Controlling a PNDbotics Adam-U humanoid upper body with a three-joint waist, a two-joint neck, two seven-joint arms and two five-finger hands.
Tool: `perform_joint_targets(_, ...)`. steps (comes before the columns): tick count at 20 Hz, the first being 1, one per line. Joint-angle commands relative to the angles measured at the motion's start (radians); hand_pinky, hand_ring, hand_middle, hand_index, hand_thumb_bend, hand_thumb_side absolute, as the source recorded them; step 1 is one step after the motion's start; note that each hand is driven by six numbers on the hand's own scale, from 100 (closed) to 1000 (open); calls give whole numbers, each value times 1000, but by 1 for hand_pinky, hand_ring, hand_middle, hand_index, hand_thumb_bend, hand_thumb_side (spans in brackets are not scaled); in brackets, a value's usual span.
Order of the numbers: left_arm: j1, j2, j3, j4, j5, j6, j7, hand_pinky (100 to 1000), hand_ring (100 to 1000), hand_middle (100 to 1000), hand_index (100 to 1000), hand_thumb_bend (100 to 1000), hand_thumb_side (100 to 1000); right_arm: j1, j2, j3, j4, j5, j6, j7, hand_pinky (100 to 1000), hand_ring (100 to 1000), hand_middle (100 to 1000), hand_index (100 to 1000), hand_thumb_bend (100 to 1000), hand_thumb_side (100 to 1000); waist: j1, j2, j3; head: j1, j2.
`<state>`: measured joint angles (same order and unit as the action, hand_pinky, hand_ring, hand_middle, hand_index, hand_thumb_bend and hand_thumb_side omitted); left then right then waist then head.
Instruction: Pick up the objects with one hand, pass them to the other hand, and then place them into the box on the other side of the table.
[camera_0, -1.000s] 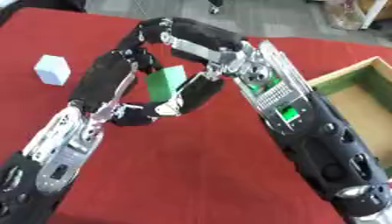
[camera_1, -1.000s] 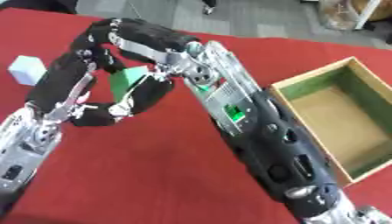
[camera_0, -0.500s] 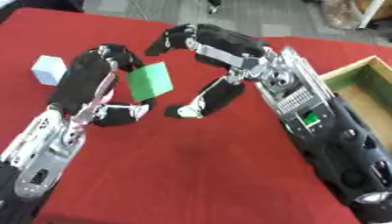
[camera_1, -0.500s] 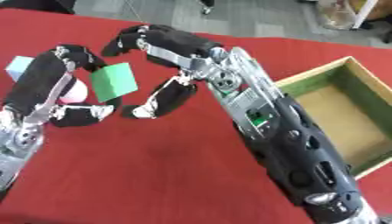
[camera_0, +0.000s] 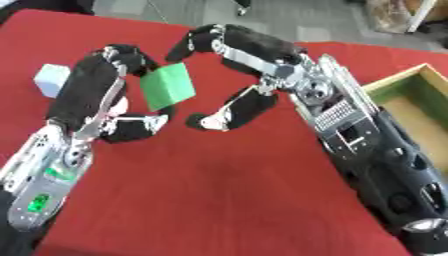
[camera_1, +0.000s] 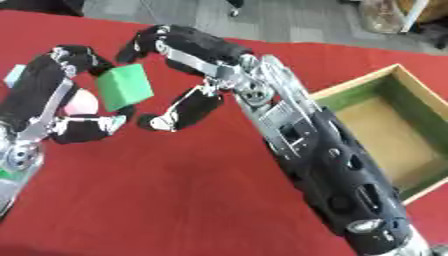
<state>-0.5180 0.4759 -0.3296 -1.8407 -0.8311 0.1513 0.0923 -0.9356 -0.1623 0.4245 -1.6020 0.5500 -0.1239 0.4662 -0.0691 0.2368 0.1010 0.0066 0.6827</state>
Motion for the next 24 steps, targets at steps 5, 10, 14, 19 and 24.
perform_joint_targets(5,-19,7,8,-34,24,-12,5,695,524,442,436,491,153,-24,5,-3,-7,21,-1,-25,852,826,744,825,478,184,0,-1,4,-18,3)
perform_joint_targets(10,-21,5,8,-46,31,-19,7,696,523,441,436,488,156,-25,9,-1,1,27,-5,-29,849,819,737,818,467,155,-1,3,5,-17,1)
perform_joint_targets(14,-22,1,8,-56,38,-22,14,695,522,440,436,484,158,-25,11,0,5,33,-6,-28,849,816,733,813,460,143,0,4,6,-16,-2)
perform_joint_targets(19,-24,-2,6,-66,50,-33,25,695,520,436,435,481,160,-26,14,-3,13,39,-10,-26,845,802,714,797,454,124,0,6,6,-14,-5)
perform_joint_targets(24,-21,-3,7,-73,70,-38,31,693,517,433,441,486,163,-24,22,-9,17,14,8,-64,811,738,569,682,424,100,1,8,5,-16,-6)
